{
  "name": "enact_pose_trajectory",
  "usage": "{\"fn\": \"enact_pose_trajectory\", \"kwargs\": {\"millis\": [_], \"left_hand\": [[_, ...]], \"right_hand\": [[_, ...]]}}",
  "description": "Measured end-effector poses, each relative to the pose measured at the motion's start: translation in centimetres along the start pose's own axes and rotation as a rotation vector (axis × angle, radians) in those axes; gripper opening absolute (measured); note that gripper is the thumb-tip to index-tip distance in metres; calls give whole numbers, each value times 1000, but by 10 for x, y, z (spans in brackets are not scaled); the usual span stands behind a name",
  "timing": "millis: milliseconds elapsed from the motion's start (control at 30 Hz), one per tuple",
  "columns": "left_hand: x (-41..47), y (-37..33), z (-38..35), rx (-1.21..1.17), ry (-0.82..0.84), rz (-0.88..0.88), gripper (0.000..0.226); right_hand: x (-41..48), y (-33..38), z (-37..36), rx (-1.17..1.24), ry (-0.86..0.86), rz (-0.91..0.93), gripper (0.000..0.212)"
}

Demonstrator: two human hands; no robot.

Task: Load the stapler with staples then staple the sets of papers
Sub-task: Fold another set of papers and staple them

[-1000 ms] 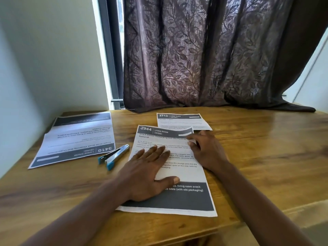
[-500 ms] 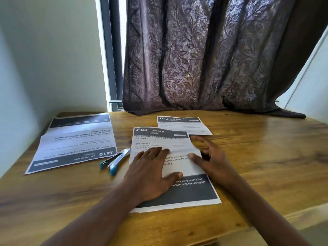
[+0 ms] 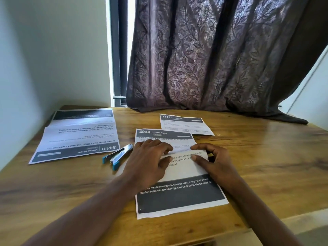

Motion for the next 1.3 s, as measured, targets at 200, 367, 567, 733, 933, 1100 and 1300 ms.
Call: {"fn": "enact_pose_trajectory", "kwargs": {"millis": [200, 367, 567, 733, 933, 1100, 1300], "left_hand": [[-2, -5, 3, 39, -72, -91, 32], [-6, -15, 14, 151, -203, -186, 24], [-3, -28, 23, 94, -241, -223, 24], [9, -45, 20, -21, -196, -193, 21], [18, -36, 13, 105, -120, -108, 30], [25, -42, 59, 48, -319, -141, 31], [64, -8, 71, -129, -25, 51, 27]], "right_hand": [[2, 4, 4, -83, -49, 112, 11], [0, 15, 13, -236, -190, 283, 17], [-2, 19, 7, -285, -133, 356, 12], [-2, 19, 3, -289, -84, 357, 11], [-5, 23, 9, -145, -166, 384, 8], [-5, 22, 12, 35, -206, 338, 30], [-2, 17, 5, 292, -143, 176, 24]]}}
Point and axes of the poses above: each hand's wrist, its own x-axis towards the middle knuckle, its own z-axis out of the back of the hand, y = z × x, the point moved 7 cm from there along x, towards the middle knuckle, and after that the axes turned 4 degrees about z, right-handed, at the moved point
